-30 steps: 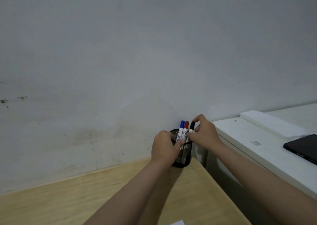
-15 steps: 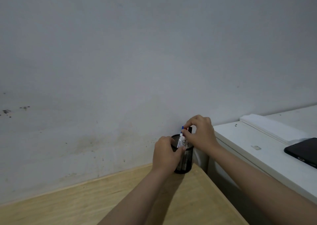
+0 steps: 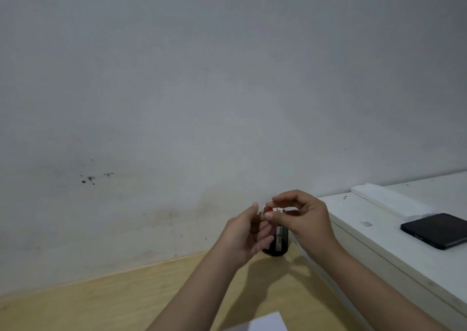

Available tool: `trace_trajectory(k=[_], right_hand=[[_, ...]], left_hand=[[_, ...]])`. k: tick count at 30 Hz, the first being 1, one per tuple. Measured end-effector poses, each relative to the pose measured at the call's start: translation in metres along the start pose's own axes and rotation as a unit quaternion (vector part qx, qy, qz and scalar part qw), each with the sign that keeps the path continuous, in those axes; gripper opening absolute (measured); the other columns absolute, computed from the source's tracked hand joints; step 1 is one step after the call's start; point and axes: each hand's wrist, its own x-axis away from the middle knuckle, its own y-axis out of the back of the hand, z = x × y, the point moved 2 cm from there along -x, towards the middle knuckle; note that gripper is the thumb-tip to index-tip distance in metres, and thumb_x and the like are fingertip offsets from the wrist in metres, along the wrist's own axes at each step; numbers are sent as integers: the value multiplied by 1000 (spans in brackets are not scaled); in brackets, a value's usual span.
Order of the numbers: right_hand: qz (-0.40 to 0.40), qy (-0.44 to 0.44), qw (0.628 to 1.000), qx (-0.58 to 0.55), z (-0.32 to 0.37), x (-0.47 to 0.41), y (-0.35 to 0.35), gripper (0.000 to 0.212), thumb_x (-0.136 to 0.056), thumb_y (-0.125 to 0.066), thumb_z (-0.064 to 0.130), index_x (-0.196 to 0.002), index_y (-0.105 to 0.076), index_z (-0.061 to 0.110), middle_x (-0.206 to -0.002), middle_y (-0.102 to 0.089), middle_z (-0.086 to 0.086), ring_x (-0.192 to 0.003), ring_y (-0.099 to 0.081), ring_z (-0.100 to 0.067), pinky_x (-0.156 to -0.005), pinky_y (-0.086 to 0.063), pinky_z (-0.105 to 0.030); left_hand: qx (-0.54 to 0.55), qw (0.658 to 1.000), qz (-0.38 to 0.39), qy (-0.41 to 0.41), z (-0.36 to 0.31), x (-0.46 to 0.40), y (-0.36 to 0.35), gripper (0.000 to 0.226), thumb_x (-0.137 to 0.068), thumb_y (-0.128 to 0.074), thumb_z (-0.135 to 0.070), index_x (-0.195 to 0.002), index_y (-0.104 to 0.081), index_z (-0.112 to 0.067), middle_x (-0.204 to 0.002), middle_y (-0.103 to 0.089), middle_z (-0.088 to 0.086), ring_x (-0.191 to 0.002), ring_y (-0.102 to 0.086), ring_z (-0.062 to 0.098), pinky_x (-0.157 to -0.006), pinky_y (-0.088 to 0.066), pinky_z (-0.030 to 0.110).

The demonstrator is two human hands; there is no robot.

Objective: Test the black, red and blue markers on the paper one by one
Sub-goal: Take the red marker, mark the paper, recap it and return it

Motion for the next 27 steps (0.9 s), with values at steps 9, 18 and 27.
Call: trace_trajectory(k=[9,18,27], right_hand=[[-4,-3,1000,-6,24,52,-29,30,-70,-77,0,-89,-73,23,-87,-77,4,-75,-66,-11,-70,-52,-15],[-3,-90,994,-64,32,75,-104,18,-76,-75,10,-91,-70,17,-76,-71,2,-66,-66,-3,-71,-55,-25],[43,-71,989,-121,39,88,-136,8,-77,-72,10,-85,-71,11,-74,-73,0,-76,-68,-12,-74,-59,-31]], left_hand=[[-71,991,-66,-93,-10,81,40,12,-89,-57,-19,-86,-66,-13,-74,-63,0,-65,-55,12,-58,-50,26],[-233,935,-99,-248,-18,148,85,16,-90,-57,-20,-85,-72,-20,-73,-64,-4,-66,-55,8,-57,-46,19],[-236,921,-111,-290,-22,184,133,10,-72,-75,-2,-81,-72,-4,-69,-68,3,-60,-59,5,-54,-45,13]])
